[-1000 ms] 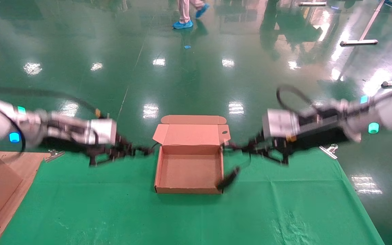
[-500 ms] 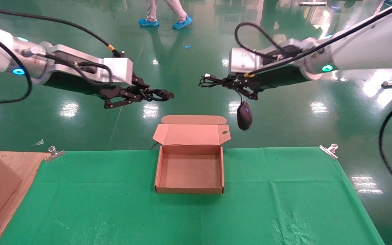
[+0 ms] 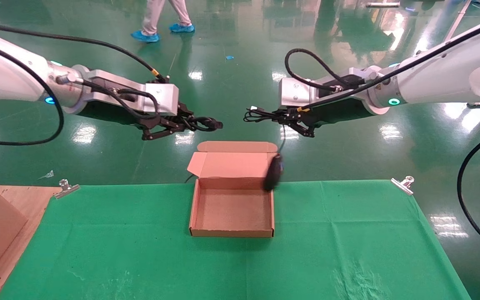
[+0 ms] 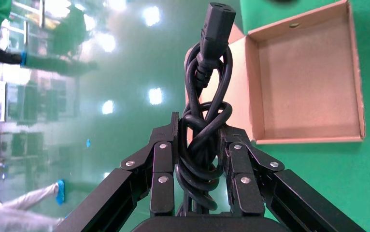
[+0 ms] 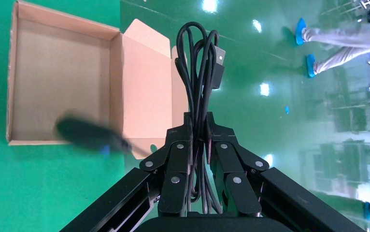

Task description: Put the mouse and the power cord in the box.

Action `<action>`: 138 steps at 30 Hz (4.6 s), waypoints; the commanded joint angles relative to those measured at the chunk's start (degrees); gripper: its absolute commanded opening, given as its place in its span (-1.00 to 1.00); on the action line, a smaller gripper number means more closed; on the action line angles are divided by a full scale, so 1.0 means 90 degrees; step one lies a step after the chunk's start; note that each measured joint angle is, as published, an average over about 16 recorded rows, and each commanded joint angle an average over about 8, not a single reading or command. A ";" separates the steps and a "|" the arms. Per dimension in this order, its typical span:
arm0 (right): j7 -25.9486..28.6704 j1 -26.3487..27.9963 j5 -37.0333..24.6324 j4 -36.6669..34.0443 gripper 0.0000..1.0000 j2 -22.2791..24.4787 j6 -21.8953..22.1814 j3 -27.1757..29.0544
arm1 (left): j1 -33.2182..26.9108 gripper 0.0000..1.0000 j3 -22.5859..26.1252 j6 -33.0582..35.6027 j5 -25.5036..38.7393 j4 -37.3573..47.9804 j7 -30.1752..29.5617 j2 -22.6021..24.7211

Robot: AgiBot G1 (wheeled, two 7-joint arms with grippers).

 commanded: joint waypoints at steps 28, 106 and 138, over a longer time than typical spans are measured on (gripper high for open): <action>-0.0469 -0.0135 0.0220 -0.0470 -1.00 0.0528 -0.1173 0.0106 | 0.4126 -0.37 -0.0734 -0.2928 -0.2837 -0.1652 0.3166 0.0559; 0.0645 -0.2286 0.1202 0.2278 1.00 -0.0148 0.1387 -0.1539 | 0.3535 1.00 -0.0098 -0.0643 -0.6048 -0.1687 0.3514 -0.1707; 0.2473 -0.4234 0.3691 0.4888 1.00 0.2172 -0.0407 0.0371 | 0.4976 1.00 -0.1328 0.0702 -0.6220 -0.4879 -0.1093 -0.3046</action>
